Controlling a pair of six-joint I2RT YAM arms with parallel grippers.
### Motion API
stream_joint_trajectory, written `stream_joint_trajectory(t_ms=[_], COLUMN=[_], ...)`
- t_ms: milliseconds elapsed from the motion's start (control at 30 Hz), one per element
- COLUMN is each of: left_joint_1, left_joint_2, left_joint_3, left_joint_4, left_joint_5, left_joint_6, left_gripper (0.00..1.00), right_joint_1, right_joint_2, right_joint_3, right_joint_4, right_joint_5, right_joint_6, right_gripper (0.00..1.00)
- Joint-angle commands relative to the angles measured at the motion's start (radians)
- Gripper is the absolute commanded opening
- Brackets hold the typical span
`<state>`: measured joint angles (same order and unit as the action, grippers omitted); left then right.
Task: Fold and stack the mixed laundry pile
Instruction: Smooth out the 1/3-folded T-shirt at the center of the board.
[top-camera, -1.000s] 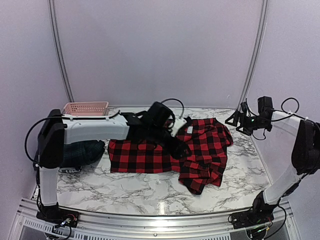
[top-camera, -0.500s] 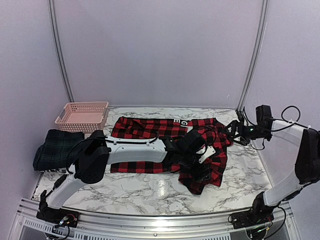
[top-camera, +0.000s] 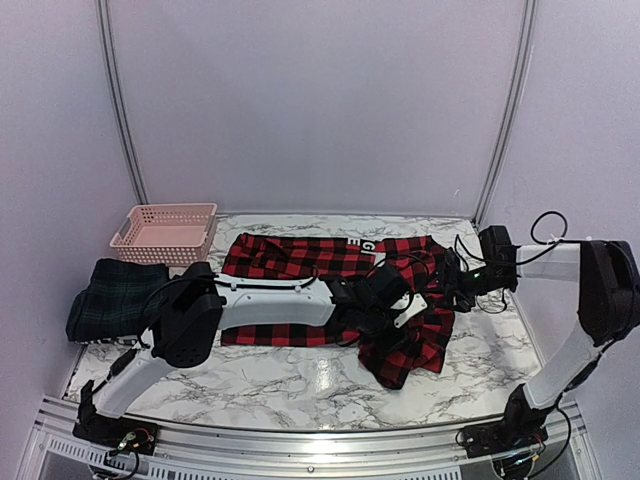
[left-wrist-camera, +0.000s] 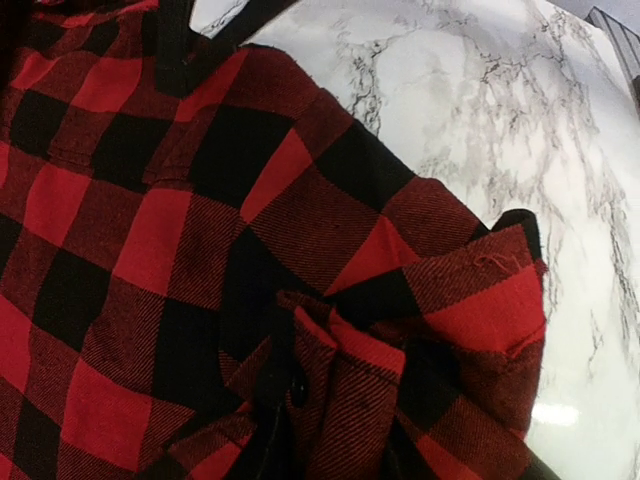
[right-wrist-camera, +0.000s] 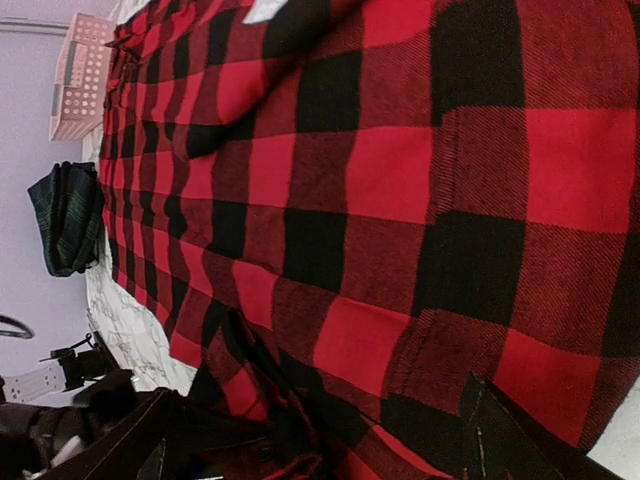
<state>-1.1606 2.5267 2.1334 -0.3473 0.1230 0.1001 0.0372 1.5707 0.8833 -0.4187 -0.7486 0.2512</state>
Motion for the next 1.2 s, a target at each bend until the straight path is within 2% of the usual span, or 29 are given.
stream_joint_trajectory(t_ms=[0,133,267,467,600,800,1000,1167], left_joint_1=[-0.002,-0.002,-0.013,-0.098,-0.185,-0.313,-0.357,-0.377], left_joint_2=[-0.167,-0.293,-0.458,-0.681,-0.766,-0.818,-0.8,-0.754], left_joint_3=[-0.081,-0.2,-0.375,-0.609,-0.717,-0.751,-0.711,-0.714], left_joint_4=[0.0,0.027,0.088,0.111,0.113,0.081,0.021,-0.046], left_joint_5=[0.003,-0.013,-0.02,0.014,0.075,0.065,0.08,0.04], left_joint_6=[0.032,0.026,-0.001,0.079,0.152,0.258,0.362,0.394], left_gripper=[0.27,0.15,0.1,0.09,0.12,0.14,0.19,0.29], right_joint_1=[0.003,0.003,0.003,0.001,0.001,0.001,0.001,0.001], right_joint_2=[0.056,0.103,0.135,0.161,0.156,0.124,-0.015,-0.098], right_joint_3=[-0.003,0.0,-0.008,-0.006,0.002,0.004,0.029,0.139], right_joint_4=[0.019,0.018,0.029,0.029,0.018,0.005,0.007,-0.137], right_joint_5=[0.041,0.061,0.065,0.093,0.106,0.12,0.061,0.119], right_joint_6=[0.017,0.014,0.017,0.015,0.003,-0.011,-0.02,-0.071], right_gripper=[0.91,0.9,0.9,0.9,0.9,0.88,0.87,0.87])
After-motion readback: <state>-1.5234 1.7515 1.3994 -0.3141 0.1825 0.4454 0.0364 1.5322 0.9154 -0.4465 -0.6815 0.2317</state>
